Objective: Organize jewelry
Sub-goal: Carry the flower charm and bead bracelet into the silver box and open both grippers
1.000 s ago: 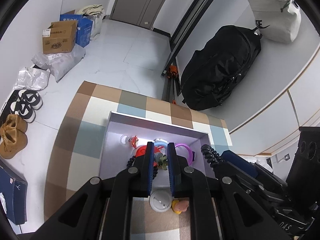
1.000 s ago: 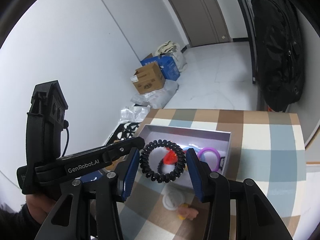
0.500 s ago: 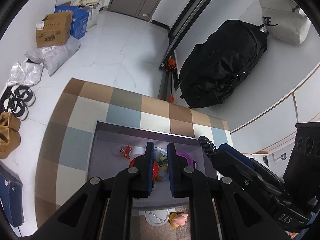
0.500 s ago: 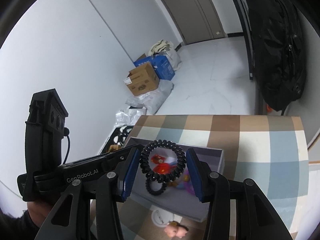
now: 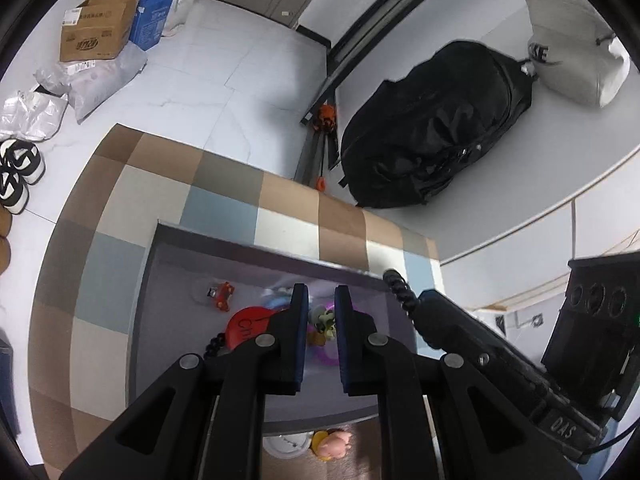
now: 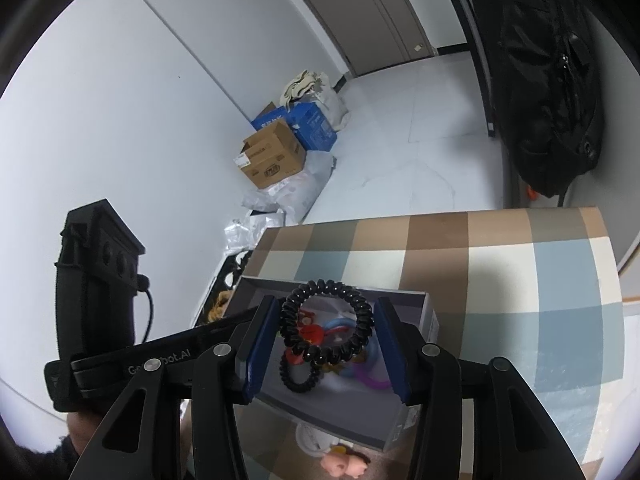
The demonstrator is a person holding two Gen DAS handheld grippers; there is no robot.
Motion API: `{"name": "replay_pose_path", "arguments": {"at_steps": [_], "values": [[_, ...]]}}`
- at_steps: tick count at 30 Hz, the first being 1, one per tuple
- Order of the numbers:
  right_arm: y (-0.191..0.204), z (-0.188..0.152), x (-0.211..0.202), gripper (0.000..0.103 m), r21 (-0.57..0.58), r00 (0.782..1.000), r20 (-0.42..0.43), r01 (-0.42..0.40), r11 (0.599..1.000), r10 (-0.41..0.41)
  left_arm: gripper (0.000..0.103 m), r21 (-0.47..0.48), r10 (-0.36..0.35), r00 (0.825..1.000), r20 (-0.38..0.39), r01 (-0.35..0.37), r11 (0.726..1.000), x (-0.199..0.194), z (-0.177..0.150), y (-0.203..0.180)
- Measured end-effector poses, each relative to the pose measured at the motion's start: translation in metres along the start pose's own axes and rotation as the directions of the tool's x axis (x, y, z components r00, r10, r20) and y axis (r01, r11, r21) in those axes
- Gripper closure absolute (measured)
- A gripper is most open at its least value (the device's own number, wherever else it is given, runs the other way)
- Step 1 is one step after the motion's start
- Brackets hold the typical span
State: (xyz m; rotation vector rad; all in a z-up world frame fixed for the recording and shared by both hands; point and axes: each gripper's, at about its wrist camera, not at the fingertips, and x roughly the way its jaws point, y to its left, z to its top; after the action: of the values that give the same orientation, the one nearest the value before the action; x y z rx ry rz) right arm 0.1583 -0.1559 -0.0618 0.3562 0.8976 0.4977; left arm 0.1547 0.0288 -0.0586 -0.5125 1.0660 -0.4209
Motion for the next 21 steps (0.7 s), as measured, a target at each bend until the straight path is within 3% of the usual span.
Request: {"name": "replay_pose_path", "arguments": {"at_steps": [1,2,3,4,5,6,9,17,21], "values": [[0.001,0.0,-0.001,0.051,-0.005,1.0,0.003,-0.002,1.0,0.002,0.09,-0.015,-0.025,1.0,-0.001,0.025,1.0,-0.001,0.002,0.001],[0.002,0.0,-0.002,0.047,-0.011,1.0,0.006,0.001,1.0,-0.001,0.081,-0.023,-0.03,1.0,-0.003,0.03,0.999,-0.001,0.003,0.0],[0.004,0.0,-0.004,0.043,-0.017,1.0,0.014,0.004,1.0,-0.004,0.067,-0.035,-0.027,1.0,0.0,0.027,0.999,-0.002,0.004,0.002],[0.004,0.0,-0.006,0.035,-0.02,1.0,0.023,0.002,1.0,-0.002,0.06,-0.048,-0.025,1.0,0.012,0.025,0.999,-0.004,0.004,0.003],[0.003,0.0,-0.009,0.032,-0.017,1.0,0.031,-0.002,1.0,0.002,0.045,-0.063,-0.024,0.999,0.022,0.025,0.998,-0.006,0.004,0.005],[0.0,0.0,-0.012,0.029,0.002,0.999,0.037,-0.016,1.0,0.016,0.037,-0.084,-0.026,0.999,0.033,0.029,0.996,-0.008,0.004,0.008],[-0.014,-0.001,-0.016,0.019,0.089,0.997,0.039,-0.074,0.993,0.071,0.036,-0.119,-0.046,0.999,0.027,0.049,0.992,-0.009,0.004,0.013],[-0.025,-0.007,-0.026,0.006,0.123,0.999,0.043,-0.021,0.992,0.015,0.036,-0.116,-0.025,0.999,0.025,0.028,0.993,-0.014,0.0,0.01],[-0.029,-0.011,-0.03,0.003,0.151,0.999,0.039,-0.008,0.988,0.002,0.036,-0.07,0.007,0.999,0.044,-0.004,0.998,-0.022,-0.005,0.003]]}}
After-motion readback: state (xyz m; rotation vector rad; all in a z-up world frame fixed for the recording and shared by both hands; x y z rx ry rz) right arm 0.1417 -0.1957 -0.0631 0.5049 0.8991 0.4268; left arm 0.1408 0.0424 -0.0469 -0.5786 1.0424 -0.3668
